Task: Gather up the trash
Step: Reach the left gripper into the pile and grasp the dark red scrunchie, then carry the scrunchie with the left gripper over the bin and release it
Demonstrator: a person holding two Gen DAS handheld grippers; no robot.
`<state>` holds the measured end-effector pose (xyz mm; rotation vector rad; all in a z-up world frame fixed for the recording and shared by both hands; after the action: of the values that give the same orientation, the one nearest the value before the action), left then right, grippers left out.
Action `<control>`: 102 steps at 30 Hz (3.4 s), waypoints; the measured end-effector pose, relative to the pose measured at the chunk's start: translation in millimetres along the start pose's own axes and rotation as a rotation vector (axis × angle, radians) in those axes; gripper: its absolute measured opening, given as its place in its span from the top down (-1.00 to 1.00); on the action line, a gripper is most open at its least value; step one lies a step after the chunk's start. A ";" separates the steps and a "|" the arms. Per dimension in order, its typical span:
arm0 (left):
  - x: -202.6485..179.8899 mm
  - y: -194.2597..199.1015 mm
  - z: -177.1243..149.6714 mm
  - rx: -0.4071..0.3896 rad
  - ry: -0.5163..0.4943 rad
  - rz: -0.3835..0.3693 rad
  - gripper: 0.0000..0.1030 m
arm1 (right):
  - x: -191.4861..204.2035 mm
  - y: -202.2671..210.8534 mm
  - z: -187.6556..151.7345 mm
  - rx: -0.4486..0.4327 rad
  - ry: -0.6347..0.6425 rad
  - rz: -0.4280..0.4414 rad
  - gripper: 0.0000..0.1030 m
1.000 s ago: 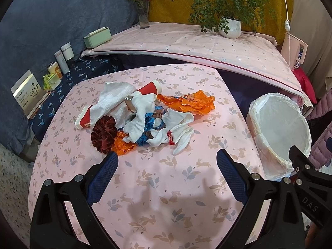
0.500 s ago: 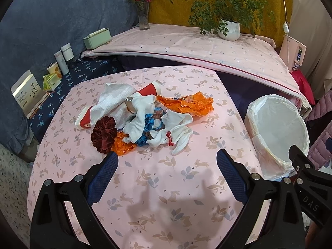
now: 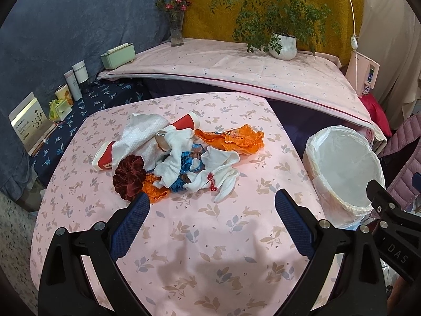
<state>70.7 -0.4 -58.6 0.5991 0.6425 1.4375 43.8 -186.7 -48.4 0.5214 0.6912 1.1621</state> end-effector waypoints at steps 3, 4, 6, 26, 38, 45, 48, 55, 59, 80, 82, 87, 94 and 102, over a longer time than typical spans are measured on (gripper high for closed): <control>5.3 0.6 -0.5 -0.002 0.003 -0.011 -0.79 | 6.0 3.7 0.5 -0.011 -0.007 0.007 -0.87; 8.2 0.3 -0.5 -0.002 0.003 -0.009 -0.79 | 9.1 5.0 1.0 -0.014 -0.005 0.011 -0.87; 14.7 -0.9 -0.5 -0.004 0.005 -0.005 -0.79 | 15.8 7.2 1.8 -0.022 0.002 0.017 -0.87; 147.3 -50.7 0.2 0.031 0.136 0.096 -0.79 | 114.3 -23.4 16.9 -0.021 0.040 0.183 -0.86; 172.1 -108.6 -1.8 0.122 0.200 0.041 -0.76 | 172.6 -77.5 30.5 0.028 0.062 0.241 -0.53; 160.0 -127.9 -6.0 0.164 0.173 0.002 -0.30 | 195.5 -106.4 24.0 0.086 0.075 0.273 -0.24; 157.4 -134.0 -9.7 0.192 0.180 -0.015 0.08 | 203.4 -116.1 18.1 0.121 0.068 0.309 0.10; 159.3 -122.7 -9.2 0.184 0.199 -0.033 0.84 | 203.6 -108.0 14.3 0.121 0.035 0.367 0.86; 159.7 -102.4 -3.2 0.148 0.215 -0.031 0.86 | 189.6 -85.9 22.7 0.072 0.017 0.378 0.88; 4.7 0.0 46.3 -0.004 0.023 -0.248 0.87 | 47.1 -10.4 54.1 -0.118 -0.149 0.285 0.88; -18.1 2.3 47.0 -0.004 -0.006 -0.276 0.87 | 29.3 -10.4 51.2 -0.121 -0.173 0.266 0.88; -72.2 6.9 46.3 -0.003 -0.071 -0.331 0.87 | -11.0 -14.5 41.1 -0.120 -0.221 0.215 0.88; -132.9 0.9 42.1 0.014 -0.150 -0.401 0.87 | -61.4 -30.5 29.9 -0.097 -0.284 0.156 0.88; -188.7 -13.8 38.6 0.052 -0.208 -0.475 0.87 | -103.7 -54.2 17.1 -0.065 -0.325 0.107 0.88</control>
<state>102.8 -189.1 -33.8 0.5805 0.6086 0.9053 66.8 -302.7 -51.5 0.6801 0.3481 1.1608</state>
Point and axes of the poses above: each gripper's, at about its wrist camera, not at the fingertips, and y roughly against the way its jaws point, x to its left, z to its top, the point moved 8 cm from there along -y, roughly the way its jaws point, and after that the axes turned 6 degrees about y, right-handed, at the moved point
